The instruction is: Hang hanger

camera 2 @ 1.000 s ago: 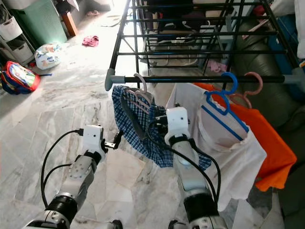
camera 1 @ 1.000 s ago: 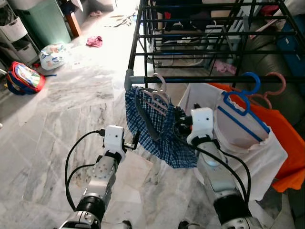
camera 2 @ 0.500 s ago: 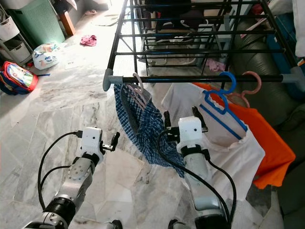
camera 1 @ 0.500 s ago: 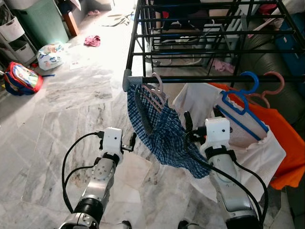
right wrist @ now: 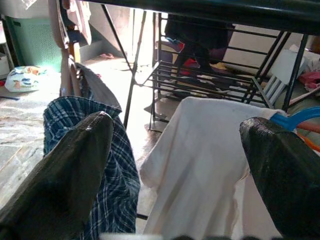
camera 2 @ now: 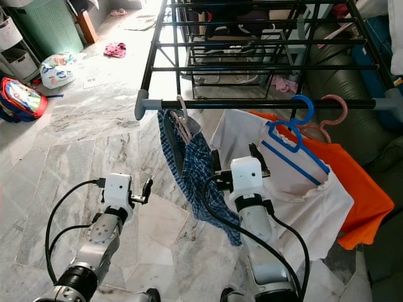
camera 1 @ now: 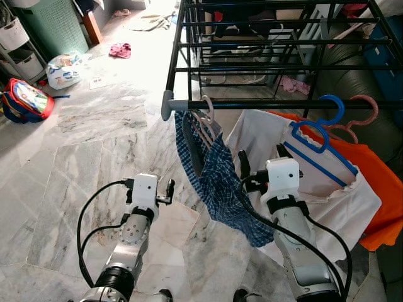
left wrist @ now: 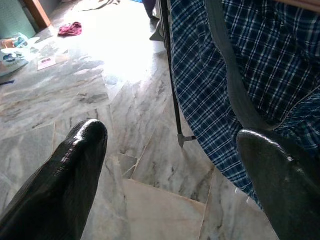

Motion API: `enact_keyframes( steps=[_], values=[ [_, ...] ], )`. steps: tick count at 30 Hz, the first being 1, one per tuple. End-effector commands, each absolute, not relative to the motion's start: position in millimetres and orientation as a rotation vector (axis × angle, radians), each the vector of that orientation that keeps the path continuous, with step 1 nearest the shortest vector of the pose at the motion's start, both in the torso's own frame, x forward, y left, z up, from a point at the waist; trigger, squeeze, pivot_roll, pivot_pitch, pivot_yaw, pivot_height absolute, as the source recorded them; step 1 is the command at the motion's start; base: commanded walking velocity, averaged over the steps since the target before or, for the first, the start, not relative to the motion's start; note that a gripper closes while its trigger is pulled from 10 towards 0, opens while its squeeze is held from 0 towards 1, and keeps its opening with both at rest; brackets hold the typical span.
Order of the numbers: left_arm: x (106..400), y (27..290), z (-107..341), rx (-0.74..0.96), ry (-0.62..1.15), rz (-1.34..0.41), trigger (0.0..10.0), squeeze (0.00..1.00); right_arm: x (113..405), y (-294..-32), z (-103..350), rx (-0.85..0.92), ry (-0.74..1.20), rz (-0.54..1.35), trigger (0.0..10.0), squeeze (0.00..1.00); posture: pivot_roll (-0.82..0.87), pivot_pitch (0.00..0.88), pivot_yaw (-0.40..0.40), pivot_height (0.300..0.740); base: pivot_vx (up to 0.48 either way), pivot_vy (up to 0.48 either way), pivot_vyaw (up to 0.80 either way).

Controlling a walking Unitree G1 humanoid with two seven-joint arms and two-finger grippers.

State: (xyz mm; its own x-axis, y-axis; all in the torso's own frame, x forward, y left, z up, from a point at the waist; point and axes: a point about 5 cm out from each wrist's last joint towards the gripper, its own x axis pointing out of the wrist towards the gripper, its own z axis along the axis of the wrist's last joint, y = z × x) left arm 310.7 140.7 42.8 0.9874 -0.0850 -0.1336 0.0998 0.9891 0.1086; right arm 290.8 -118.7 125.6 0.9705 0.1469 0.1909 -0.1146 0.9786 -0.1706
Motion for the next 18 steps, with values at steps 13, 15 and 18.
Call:
enact_keyframes(
  steps=[13,15,18],
  values=[
    [310.6,141.9,39.9,0.134,0.155,-0.091,10.0,0.00,289.1,-115.5,127.5,-0.151,-0.200,0.142,10.0,0.93,0.00,0.176,0.052,0.740,0.000,0.000,0.00],
    [310.9,141.7,40.0,0.134,0.156,-0.090,10.0,0.00,289.4,-115.4,127.5,-0.151,-0.199,0.141,10.0,0.93,0.00,0.176,0.052,0.740,0.000,0.000,0.00],
    [310.9,141.0,40.0,0.133,0.155,-0.092,10.0,0.00,290.0,-115.5,127.5,-0.152,-0.198,0.140,10.0,0.93,0.00,0.176,0.051,0.740,0.000,0.000,0.00]
  ],
)
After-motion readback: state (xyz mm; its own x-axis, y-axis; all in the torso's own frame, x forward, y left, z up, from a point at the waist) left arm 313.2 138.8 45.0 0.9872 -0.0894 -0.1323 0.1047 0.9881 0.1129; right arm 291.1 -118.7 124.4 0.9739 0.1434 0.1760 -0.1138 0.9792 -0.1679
